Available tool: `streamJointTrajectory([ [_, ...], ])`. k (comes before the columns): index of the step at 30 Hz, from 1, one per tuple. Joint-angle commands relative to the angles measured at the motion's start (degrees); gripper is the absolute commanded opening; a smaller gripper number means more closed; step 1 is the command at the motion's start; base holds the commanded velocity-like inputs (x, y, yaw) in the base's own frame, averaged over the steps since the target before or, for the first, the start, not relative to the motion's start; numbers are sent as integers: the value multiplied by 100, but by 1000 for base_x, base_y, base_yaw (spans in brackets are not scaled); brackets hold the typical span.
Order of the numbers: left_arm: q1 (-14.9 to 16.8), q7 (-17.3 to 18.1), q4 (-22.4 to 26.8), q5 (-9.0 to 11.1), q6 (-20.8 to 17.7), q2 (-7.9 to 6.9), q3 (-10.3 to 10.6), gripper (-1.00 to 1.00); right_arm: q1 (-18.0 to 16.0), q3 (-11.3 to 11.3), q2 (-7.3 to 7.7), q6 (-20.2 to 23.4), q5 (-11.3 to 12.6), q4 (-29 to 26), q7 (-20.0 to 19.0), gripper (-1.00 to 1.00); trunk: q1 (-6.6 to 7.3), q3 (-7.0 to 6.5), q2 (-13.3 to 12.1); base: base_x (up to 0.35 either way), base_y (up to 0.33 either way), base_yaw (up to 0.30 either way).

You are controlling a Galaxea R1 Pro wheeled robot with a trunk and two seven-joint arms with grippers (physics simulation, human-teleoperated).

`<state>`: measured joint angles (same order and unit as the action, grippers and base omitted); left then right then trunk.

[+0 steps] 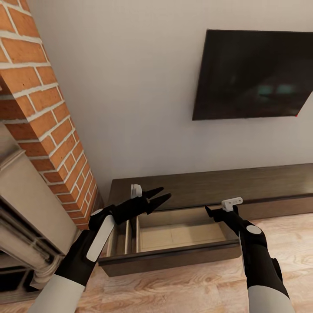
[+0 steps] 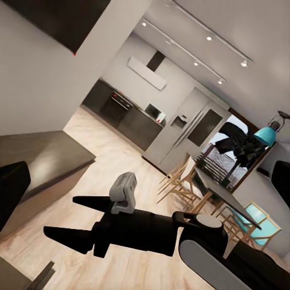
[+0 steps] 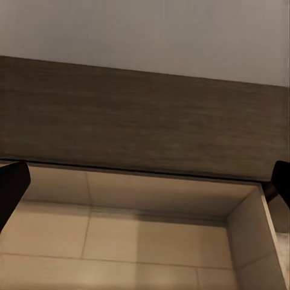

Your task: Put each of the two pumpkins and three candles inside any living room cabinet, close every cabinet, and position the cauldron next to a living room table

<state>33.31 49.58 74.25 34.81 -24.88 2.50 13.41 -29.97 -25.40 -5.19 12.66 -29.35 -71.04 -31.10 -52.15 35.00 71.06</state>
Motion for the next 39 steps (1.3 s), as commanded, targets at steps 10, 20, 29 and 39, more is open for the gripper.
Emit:
streamJointTrajectory([
  [10,0,-1,-4,-1,0,11,13,100,0,0,0,0,0,2,1,100,220,-180,-403,0,0,0],
  [20,0,2,1,-1,0,13,14,100,0,0,0,0,0,1,-1,100,440,-360,-804,0,0,0],
  [29,0,3,2,-1,0,10,-6,100,0,0,0,3,8,-6,4,100,638,-521,-1165,0,0,0],
  [39,0,0,3,8,9,-36,-48,100,0,0,0,9,8,-6,5,100,857,-701,-1566,0,0,0],
])
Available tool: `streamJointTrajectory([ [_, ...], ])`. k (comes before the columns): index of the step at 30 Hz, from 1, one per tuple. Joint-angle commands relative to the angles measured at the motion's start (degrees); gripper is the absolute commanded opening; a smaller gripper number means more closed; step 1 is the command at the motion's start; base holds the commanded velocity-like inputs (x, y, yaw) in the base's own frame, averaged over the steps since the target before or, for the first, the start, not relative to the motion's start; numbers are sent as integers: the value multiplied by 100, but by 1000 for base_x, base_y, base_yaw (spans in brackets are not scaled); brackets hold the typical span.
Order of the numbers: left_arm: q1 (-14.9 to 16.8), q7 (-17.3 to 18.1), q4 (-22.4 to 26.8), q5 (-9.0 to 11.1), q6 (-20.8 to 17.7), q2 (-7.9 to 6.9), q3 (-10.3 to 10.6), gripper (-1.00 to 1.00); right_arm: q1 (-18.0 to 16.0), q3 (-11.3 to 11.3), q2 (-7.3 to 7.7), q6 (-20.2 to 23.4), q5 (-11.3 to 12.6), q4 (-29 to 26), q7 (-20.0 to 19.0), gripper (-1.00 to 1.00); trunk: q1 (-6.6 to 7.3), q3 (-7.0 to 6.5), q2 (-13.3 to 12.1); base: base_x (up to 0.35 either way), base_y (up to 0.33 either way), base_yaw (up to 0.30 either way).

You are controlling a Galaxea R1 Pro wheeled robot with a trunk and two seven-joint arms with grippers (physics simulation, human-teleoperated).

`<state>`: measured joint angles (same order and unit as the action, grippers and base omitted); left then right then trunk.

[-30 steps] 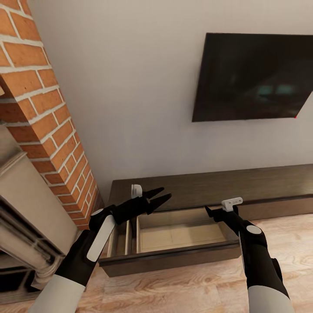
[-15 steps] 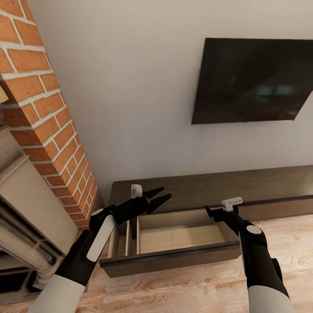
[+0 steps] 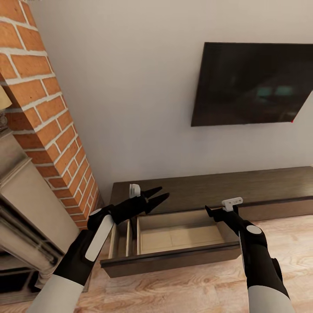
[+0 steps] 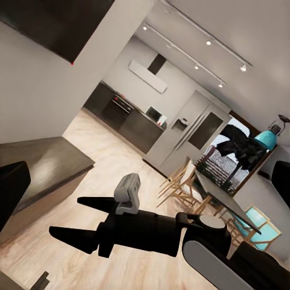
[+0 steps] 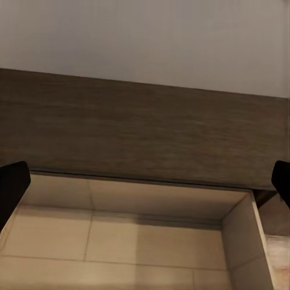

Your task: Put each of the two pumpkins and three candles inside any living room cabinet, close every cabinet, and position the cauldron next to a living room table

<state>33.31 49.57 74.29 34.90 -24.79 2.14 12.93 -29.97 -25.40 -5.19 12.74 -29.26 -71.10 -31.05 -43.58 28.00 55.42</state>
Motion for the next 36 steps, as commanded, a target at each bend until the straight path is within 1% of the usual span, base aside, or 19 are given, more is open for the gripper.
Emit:
streamJointTrajectory([
  [1,0,2,3,-1,0,-3,0,100,0,0,0,0,0,0,1,100,23,-19,-42,0,0,0],
  [9,0,8,15,-8,0,-24,-7,100,0,0,0,0,0,0,0,100,198,-162,-363,0,0,0],
  [10,0,8,16,-5,0,-72,-25,100,0,0,0,0,0,0,0,100,220,-180,-403,0,0,0],
  [12,0,8,16,-2,0,-126,-133,100,0,0,0,0,0,0,0,100,264,-216,-483,0,0,0],
  [13,0,13,9,-1,-1,-146,-339,100,0,0,0,0,-2,0,1,100,286,-234,-523,0,0,0],
  [16,0,12,3,-1,-3,-151,-410,100,0,0,0,-4,-1,0,-1,100,352,-288,-643,0,0,0],
  [19,0,14,12,0,-1,-161,-452,100,0,0,0,-4,0,0,1,100,352,-288,-643,0,0,0],
  [23,0,17,16,0,2,-180,-678,100,0,0,0,-4,-7,3,2,100,352,-288,-643,0,0,0],
  [25,-4,20,14,6,5,-181,-758,100,0,0,0,-2,-9,0,3,100,352,-288,-643,0,0,0],
  [30,-9,26,13,12,39,-183,-765,100,0,0,0,0,-1,0,3,100,352,-288,-643,0,15,0],
  [36,-6,26,8,16,44,-186,-766,100,0,0,0,0,0,0,3,100,352,-288,-643,0,210,0],
])
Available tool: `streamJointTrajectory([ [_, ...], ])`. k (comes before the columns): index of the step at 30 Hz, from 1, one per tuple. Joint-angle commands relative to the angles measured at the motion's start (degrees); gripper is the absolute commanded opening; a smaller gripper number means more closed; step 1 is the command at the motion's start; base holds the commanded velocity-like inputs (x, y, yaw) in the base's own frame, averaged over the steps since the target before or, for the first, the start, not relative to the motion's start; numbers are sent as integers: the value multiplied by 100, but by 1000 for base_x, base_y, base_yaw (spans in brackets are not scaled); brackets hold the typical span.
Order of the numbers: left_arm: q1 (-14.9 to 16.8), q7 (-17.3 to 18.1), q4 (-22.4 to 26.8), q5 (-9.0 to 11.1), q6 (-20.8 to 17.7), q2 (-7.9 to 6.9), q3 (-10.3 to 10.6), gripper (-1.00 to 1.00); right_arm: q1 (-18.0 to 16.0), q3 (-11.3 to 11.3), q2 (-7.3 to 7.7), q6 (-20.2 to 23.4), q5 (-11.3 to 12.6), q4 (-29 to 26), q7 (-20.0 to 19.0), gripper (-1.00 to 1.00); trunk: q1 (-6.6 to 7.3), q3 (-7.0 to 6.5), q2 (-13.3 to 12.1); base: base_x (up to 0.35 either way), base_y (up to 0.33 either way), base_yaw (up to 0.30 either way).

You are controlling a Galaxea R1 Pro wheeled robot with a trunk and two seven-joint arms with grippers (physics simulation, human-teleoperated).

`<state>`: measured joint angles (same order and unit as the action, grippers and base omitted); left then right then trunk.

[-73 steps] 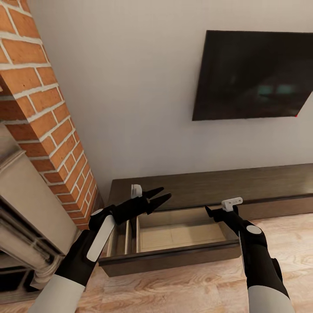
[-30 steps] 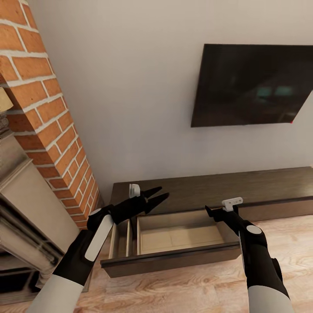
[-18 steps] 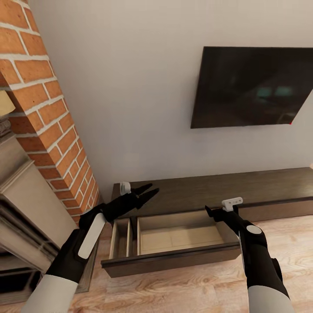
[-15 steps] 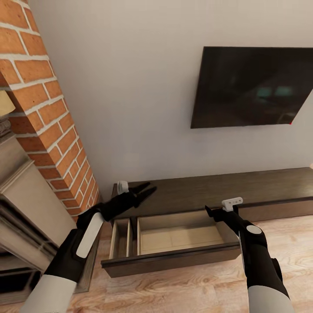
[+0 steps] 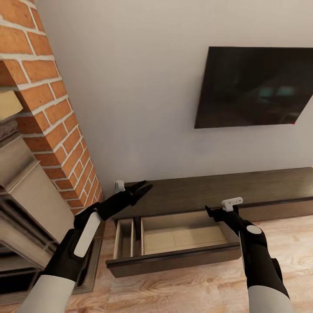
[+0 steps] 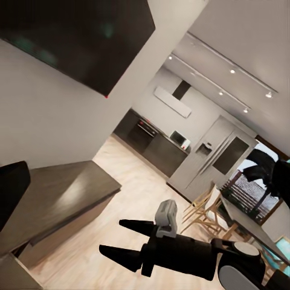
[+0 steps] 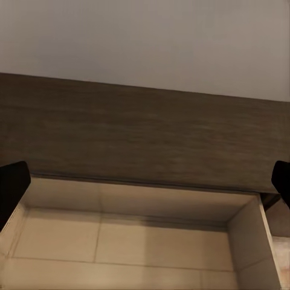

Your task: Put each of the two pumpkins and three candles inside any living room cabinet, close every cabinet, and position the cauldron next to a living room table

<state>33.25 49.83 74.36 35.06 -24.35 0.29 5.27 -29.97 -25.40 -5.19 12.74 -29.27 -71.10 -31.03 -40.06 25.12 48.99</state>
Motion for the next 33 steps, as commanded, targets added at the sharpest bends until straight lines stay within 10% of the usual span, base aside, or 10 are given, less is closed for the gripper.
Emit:
streamJointTrajectory([
  [1,-1,0,0,0,0,-1,0,100,0,0,0,-2,-2,0,0,100,0,0,0,0,259,0],
  [33,-2,-9,-9,19,0,5,-8,100,0,0,0,0,0,-5,-9,100,0,-195,0,0,48,-189],
])
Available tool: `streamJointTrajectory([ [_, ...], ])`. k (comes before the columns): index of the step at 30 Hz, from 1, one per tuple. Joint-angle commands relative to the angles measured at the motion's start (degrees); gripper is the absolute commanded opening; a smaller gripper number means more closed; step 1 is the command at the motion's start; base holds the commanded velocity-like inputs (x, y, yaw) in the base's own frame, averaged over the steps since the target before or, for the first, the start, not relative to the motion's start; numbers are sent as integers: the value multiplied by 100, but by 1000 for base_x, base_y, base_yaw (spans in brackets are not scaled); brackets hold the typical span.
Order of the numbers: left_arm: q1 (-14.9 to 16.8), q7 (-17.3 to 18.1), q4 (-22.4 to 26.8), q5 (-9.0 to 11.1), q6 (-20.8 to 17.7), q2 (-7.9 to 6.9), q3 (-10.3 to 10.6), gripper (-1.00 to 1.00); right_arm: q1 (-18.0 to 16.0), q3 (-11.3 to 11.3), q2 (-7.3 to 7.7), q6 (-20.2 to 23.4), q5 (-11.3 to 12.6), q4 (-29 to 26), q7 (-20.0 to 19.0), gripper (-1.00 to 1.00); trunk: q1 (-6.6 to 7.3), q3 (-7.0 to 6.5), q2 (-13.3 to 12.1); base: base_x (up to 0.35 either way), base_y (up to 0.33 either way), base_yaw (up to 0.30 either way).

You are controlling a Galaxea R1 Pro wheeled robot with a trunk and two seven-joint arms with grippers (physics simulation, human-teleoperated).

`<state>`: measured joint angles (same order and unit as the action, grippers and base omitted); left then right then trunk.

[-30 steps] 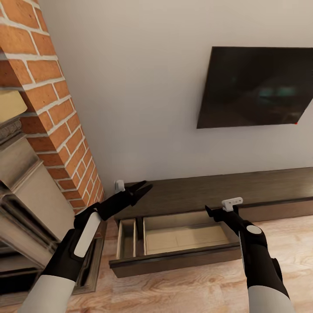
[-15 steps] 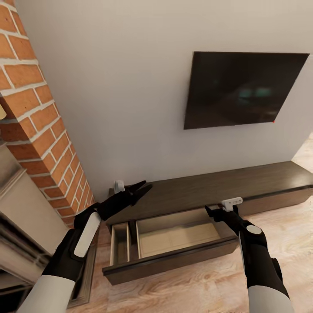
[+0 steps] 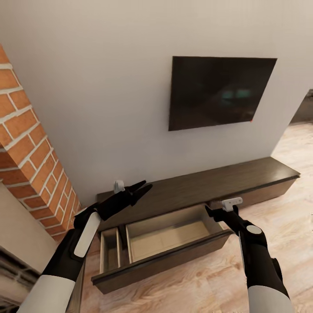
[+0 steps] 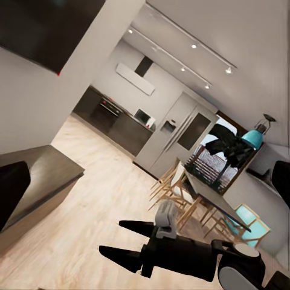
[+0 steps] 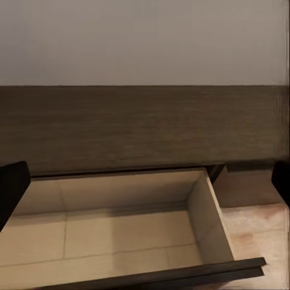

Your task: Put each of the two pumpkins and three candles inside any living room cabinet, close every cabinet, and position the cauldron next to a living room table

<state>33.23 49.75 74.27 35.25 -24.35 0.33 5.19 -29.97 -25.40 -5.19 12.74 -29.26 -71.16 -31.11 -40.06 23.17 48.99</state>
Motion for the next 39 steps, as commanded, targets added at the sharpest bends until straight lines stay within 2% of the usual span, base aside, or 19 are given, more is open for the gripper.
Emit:
streamJointTrajectory([
  [1,0,0,0,0,0,0,0,100,0,0,0,0,-1,1,0,100,0,-7,0,0,0,-205],
  [6,0,-7,-47,0,0,2,-8,100,0,0,0,0,-1,0,0,100,0,-40,0,-93,152,-206],
  [8,2,-5,-116,4,0,2,-102,100,0,0,0,0,-1,0,0,100,0,-53,0,-214,219,-206],
  [12,1,-1,-130,7,0,2,-163,100,0,0,0,-1,-1,3,0,100,0,-80,0,-217,203,-206],
  [28,0,0,-139,8,0,2,-176,100,27,0,-10,-3,-1,19,-3,100,0,-170,0,-24,20,-173],
  [29,0,0,-144,8,0,2,-176,100,216,26,-127,-41,-7,16,-71,100,0,-170,0,0,0,-18],
  [31,1,0,-147,8,0,2,-176,100,289,140,-159,-51,-8,17,-128,100,0,-171,0,0,0,-83],
  [35,0,0,-147,8,0,2,-176,100,479,659,-177,-63,-3,22,-208,100,0,-173,0,0,0,-225],
  [39,0,0,-146,8,0,2,-176,100,605,797,-183,-69,5,23,-224,100,0,-181,0,0,0,-275],
])
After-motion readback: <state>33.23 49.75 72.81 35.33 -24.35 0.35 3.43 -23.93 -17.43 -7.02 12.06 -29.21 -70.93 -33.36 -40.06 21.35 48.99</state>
